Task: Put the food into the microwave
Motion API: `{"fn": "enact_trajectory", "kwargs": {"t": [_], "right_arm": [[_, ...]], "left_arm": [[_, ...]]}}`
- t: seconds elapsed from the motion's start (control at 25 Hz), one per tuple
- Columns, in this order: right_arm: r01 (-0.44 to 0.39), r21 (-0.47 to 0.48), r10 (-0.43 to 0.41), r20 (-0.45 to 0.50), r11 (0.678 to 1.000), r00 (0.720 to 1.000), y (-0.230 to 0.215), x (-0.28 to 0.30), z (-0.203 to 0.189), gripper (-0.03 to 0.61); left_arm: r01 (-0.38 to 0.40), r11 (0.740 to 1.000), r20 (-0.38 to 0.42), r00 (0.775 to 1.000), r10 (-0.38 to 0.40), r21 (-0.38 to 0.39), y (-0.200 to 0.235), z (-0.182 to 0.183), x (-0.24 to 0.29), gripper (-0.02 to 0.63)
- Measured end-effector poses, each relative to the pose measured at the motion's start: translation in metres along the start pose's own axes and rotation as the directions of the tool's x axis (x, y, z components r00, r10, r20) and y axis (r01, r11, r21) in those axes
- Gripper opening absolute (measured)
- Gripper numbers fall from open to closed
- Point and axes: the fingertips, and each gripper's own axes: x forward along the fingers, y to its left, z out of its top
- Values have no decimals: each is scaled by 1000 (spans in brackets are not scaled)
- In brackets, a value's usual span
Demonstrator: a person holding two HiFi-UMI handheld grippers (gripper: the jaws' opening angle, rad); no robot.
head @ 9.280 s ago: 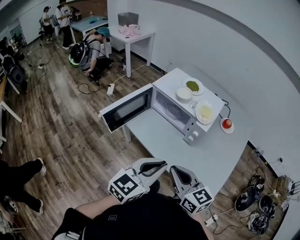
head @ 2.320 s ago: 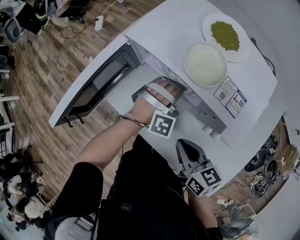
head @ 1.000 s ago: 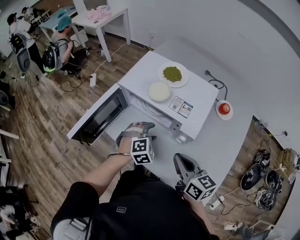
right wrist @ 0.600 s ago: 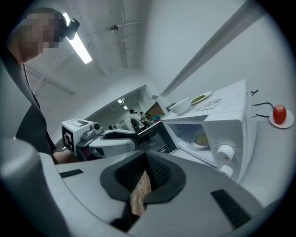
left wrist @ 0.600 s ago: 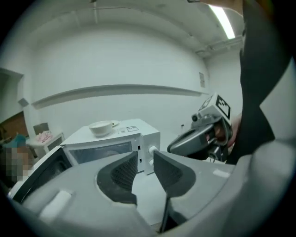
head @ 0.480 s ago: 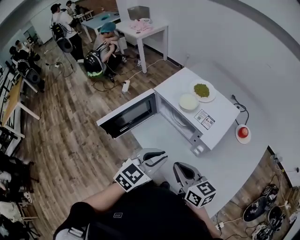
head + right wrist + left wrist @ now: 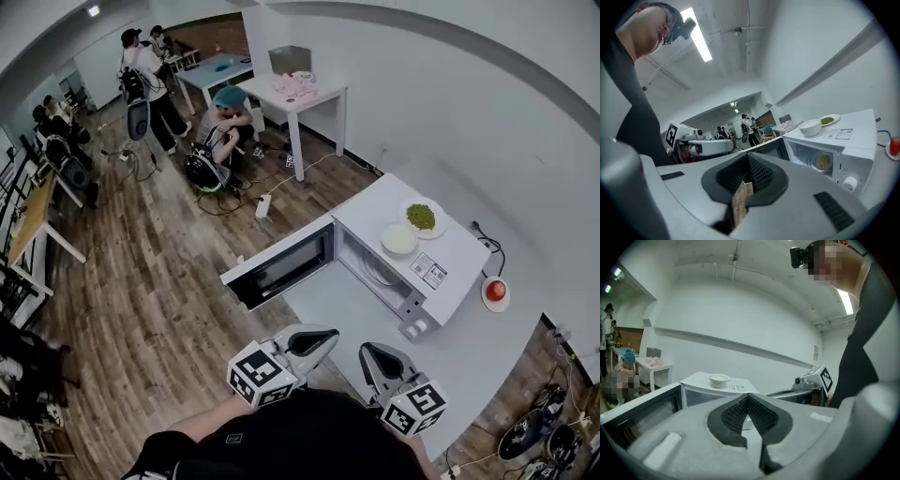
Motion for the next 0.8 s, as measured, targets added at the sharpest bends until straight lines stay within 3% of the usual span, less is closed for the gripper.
{"fn": "enact_trajectory", "kwargs": {"t": [0.24, 0.8], "right_arm": [[59, -149, -58, 9, 987, 998, 20, 24, 16, 14], [153, -164, -148, 47, 975, 988, 11, 25, 25, 14]], "left_arm": [[71, 997, 41, 997, -70, -21, 19, 13, -12, 8], [214, 977, 19, 977, -214, 1, 23, 8, 11, 8]]}}
